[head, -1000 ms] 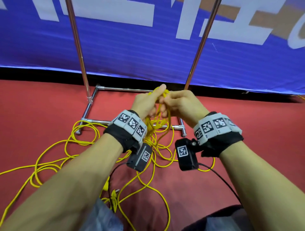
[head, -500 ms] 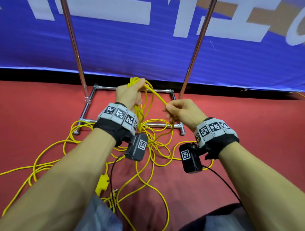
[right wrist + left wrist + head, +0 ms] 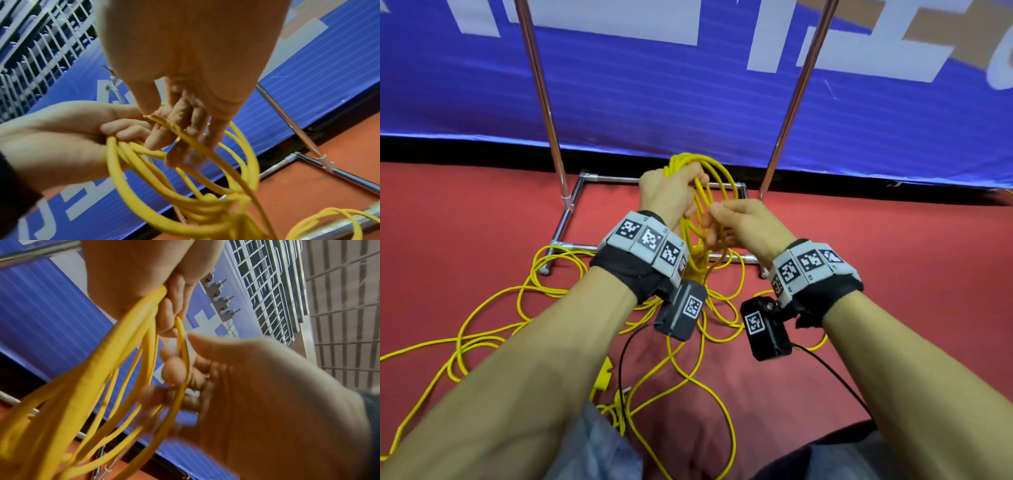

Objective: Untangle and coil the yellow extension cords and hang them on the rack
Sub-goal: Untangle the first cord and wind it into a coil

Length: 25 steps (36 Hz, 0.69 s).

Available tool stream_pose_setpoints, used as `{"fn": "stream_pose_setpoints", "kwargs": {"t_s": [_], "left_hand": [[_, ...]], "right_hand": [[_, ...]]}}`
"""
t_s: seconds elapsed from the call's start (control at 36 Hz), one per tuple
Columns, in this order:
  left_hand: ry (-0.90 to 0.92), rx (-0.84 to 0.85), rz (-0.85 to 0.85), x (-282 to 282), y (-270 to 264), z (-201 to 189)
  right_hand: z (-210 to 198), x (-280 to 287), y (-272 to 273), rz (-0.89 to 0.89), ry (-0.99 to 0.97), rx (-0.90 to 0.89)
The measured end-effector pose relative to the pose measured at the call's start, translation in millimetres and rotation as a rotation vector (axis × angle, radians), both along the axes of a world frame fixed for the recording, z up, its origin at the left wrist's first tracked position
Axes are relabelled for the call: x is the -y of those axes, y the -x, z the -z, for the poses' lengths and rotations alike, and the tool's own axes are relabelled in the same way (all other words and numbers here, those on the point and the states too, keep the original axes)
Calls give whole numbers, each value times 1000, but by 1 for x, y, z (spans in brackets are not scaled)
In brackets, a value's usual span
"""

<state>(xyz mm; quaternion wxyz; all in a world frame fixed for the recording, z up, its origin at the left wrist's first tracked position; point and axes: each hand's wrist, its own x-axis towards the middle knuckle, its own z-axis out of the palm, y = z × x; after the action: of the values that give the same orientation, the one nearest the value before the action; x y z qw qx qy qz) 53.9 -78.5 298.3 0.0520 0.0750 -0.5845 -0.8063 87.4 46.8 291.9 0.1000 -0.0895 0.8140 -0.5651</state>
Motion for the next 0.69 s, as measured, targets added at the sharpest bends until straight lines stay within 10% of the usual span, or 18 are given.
{"fn": "stream_pose_setpoints", "kwargs": {"t_s": [0.69], "left_hand": [[-3, 58, 236, 8, -3, 3]], "right_hand": [[-19, 14, 0, 40, -39, -202]]}}
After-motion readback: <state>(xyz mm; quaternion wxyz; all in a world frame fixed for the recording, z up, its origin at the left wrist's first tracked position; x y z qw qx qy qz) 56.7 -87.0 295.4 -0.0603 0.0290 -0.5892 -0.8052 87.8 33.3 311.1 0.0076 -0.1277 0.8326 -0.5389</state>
